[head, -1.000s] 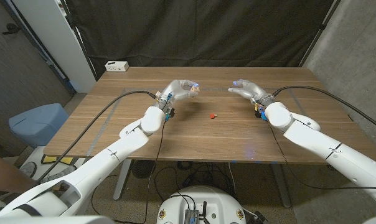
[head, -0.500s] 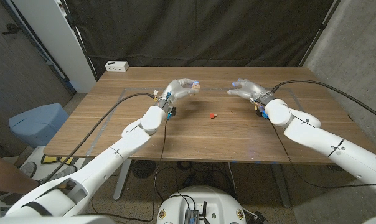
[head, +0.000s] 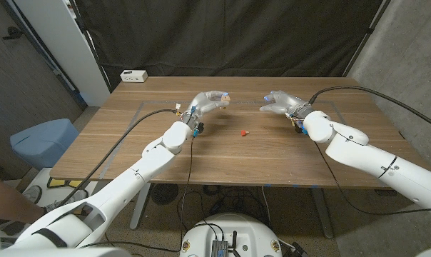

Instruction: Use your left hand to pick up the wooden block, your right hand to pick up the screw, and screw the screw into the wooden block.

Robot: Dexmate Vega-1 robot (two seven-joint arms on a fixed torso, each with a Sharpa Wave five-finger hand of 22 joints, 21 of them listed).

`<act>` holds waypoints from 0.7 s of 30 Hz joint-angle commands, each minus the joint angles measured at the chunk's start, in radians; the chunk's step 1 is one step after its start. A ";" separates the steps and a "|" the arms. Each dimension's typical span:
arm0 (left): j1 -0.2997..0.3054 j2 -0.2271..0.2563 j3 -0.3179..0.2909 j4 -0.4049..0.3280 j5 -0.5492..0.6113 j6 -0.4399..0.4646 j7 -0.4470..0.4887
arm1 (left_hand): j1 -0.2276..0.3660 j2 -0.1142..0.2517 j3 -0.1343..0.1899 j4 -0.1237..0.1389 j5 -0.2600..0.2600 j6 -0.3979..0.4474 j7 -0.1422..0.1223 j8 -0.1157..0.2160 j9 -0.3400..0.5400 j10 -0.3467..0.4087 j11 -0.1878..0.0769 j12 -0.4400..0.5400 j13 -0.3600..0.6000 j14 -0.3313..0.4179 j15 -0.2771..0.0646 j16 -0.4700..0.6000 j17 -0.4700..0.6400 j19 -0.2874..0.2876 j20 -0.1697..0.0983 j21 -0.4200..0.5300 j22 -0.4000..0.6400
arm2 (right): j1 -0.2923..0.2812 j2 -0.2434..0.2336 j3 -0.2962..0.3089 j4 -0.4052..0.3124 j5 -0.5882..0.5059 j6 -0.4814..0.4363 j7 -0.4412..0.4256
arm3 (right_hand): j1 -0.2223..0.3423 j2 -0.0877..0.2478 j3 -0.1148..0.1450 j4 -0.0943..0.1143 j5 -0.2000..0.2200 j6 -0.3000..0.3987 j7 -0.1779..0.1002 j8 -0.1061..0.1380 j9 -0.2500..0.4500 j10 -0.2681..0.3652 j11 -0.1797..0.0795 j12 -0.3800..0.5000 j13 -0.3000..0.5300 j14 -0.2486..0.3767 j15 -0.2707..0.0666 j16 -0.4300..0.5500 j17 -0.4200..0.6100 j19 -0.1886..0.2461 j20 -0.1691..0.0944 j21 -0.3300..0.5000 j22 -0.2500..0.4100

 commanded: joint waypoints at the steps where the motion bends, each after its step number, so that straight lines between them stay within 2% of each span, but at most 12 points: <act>1: -0.021 -0.025 0.000 0.060 -0.083 -0.016 -0.048 | 0.006 0.010 0.004 0.002 0.006 0.051 0.023 0.017 0.007 0.012 -0.006 0.014 0.009 -0.011 -0.100 -0.003 0.004 -0.009 -0.002 0.000 0.006 | 0.024 -0.018 -0.037 -0.037 -0.094 -0.050 0.073 | 0.010 -0.002 0.005 -0.005 -0.007 0.011 -0.004 0.002 0.002 -0.003 -0.002 -0.001 0.006 -0.001 0.008 0.001 0.003 0.007 0.000 -0.001 0.002; 11: -0.050 -0.062 -0.001 0.175 -0.137 -0.117 -0.104 | 0.006 0.016 0.003 0.003 0.007 0.052 0.028 0.017 0.007 0.011 -0.006 0.009 0.009 -0.007 -0.098 0.000 0.006 -0.008 -0.003 0.002 0.006 | 0.037 -0.026 -0.056 -0.057 -0.148 -0.056 0.133 | 0.027 -0.010 0.011 -0.007 -0.012 0.017 -0.004 0.004 0.003 -0.004 -0.002 -0.002 0.006 0.000 0.010 0.001 0.003 0.010 0.002 -0.002 0.002; 18: -0.074 -0.084 -0.002 0.257 -0.174 -0.174 -0.156 | 0.007 0.017 0.000 0.003 0.008 0.057 0.030 0.018 0.007 0.014 -0.006 0.009 0.012 0.002 -0.102 0.004 0.008 0.004 -0.012 0.007 0.007 | 0.067 -0.028 -0.100 -0.075 -0.238 -0.076 0.199 | 0.040 -0.017 0.015 -0.007 -0.016 0.022 -0.005 0.006 0.005 -0.007 -0.002 -0.003 0.007 -0.001 0.020 0.000 0.004 0.010 0.007 -0.004 0.002; 21: -0.078 -0.087 -0.002 0.267 -0.180 -0.177 -0.162 | 0.007 0.018 0.000 0.003 0.008 0.057 0.030 0.018 0.007 0.014 -0.006 0.009 0.012 0.003 -0.103 0.005 0.008 0.005 -0.014 0.007 0.007 | 0.071 -0.023 -0.107 -0.077 -0.263 -0.082 0.215 | 0.045 -0.020 0.017 -0.007 -0.018 0.022 -0.006 0.006 0.005 -0.008 -0.003 -0.003 0.007 -0.001 0.021 -0.001 0.004 0.011 0.011 -0.004 0.002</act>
